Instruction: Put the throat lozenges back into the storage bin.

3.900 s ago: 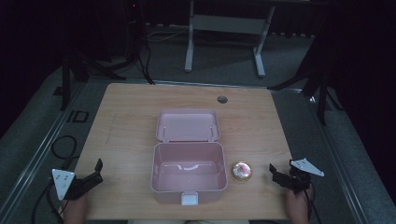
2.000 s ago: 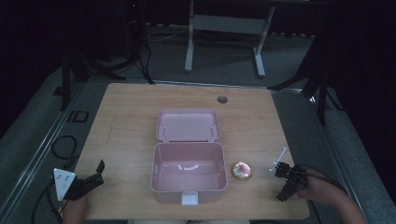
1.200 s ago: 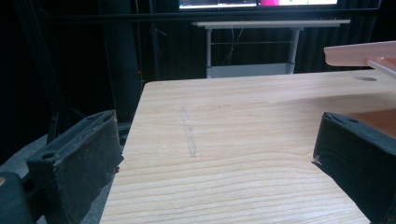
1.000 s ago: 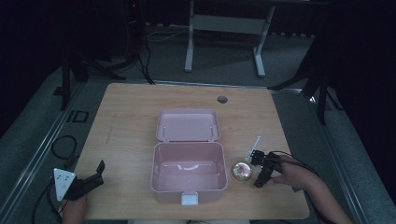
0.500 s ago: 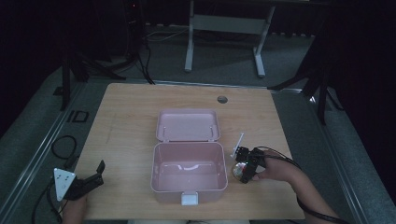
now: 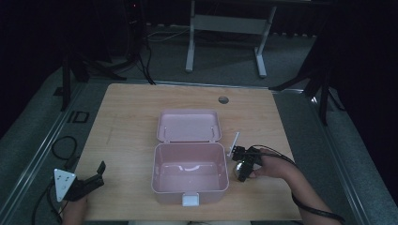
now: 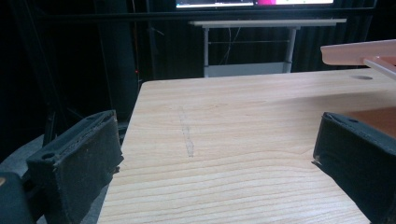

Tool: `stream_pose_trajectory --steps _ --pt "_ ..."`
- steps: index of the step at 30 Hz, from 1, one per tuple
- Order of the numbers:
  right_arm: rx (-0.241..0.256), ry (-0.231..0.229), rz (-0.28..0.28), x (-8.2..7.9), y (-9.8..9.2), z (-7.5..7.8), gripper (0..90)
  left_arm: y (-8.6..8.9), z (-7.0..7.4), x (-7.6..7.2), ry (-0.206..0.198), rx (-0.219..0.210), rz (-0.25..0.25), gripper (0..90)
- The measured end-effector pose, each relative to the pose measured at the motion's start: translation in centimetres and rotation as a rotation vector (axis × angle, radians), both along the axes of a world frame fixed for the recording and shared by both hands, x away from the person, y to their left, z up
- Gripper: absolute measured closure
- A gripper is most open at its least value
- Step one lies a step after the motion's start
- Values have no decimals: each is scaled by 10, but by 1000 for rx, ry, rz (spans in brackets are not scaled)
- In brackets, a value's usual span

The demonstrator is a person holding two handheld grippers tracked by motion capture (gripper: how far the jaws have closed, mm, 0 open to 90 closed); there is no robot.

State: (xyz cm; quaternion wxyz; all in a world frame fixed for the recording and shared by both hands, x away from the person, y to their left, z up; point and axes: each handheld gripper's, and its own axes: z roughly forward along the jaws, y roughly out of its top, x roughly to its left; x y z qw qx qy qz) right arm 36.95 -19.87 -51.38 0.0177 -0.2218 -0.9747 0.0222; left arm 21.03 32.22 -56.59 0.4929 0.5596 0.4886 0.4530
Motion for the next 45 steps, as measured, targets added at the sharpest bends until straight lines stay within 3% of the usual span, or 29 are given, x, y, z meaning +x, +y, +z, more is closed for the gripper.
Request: stream_pose_trajectory --steps 15,21,31,38,45 --pt "1 20 75 -10 -3 33 200 0 0 0 3 1 0 13" --pt "-11 25 111 -16 -3 55 200 0 0 0 4 1 -3 13" --pt "-28 -15 144 -20 1 98 200 0 0 0 4 -4 -7 13" --pt "-12 -41 167 -24 11 133 200 0 0 0 3 -6 -6 14" --pt "4 -50 237 -31 30 149 201 0 0 0 3 -8 -8 13"
